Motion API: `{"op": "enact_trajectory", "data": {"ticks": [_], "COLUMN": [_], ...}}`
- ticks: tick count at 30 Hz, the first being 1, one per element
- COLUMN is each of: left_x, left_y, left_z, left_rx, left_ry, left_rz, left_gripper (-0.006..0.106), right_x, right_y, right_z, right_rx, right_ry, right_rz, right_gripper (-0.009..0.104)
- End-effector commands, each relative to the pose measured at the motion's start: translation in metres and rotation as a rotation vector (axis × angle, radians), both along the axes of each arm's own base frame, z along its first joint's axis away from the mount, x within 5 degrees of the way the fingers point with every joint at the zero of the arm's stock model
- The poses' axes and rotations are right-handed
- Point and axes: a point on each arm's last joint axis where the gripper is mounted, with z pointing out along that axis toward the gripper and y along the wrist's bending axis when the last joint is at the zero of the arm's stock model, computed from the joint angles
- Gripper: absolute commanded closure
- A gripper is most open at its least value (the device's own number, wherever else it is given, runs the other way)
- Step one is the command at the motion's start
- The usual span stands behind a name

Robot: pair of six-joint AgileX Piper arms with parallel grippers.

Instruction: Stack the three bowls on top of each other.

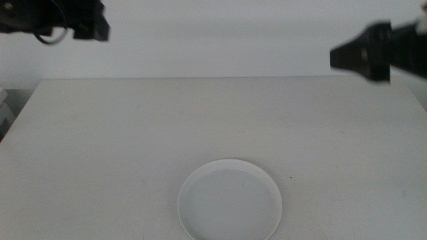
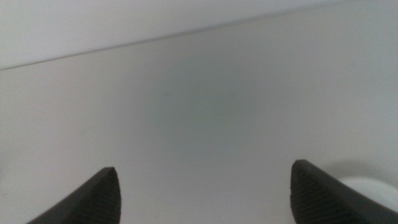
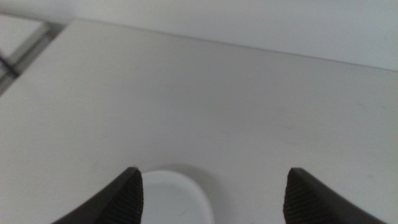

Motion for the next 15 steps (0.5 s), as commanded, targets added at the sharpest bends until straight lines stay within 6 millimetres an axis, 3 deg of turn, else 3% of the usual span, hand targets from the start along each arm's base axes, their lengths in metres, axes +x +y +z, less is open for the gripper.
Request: {"op": "enact_trajectory", "data": {"ticks": [1, 4, 7, 10, 15], "left_x": [-0.002, -0.01, -0.026, -0.046, -0.085], "left_y": [0.016, 0.034, 0.048, 0.052, 0.051], "left_z": [0.028, 0.032, 0.035, 0.034, 0.019], "left_rx": [-0.055, -0.048, -0.052, -0.054, -0.12], "left_ry": [-0.117, -0.116, -0.133, -0.188, -0.313], "left_rz": [0.052, 0.095, 0.132, 0.135, 0.118], "left_gripper": [-0.004, -0.004, -0.004, -0.004, -0.004], "right_x": [0.02, 0.033, 0.031, 0.016, -0.019], "right_y": [-0.009, -0.03, -0.056, -0.069, -0.07], "right_z": [0.023, 0.037, 0.038, 0.032, 0.006], "right_rx": [0.007, -0.023, -0.032, -0.057, -0.056], "right_ry": [-0.055, -0.074, -0.06, -0.07, -0.196], "right_rz": [-0.055, -0.094, -0.132, -0.153, -0.189], "right_gripper": [0.038, 0.038, 0.038, 0.038, 0.038]}}
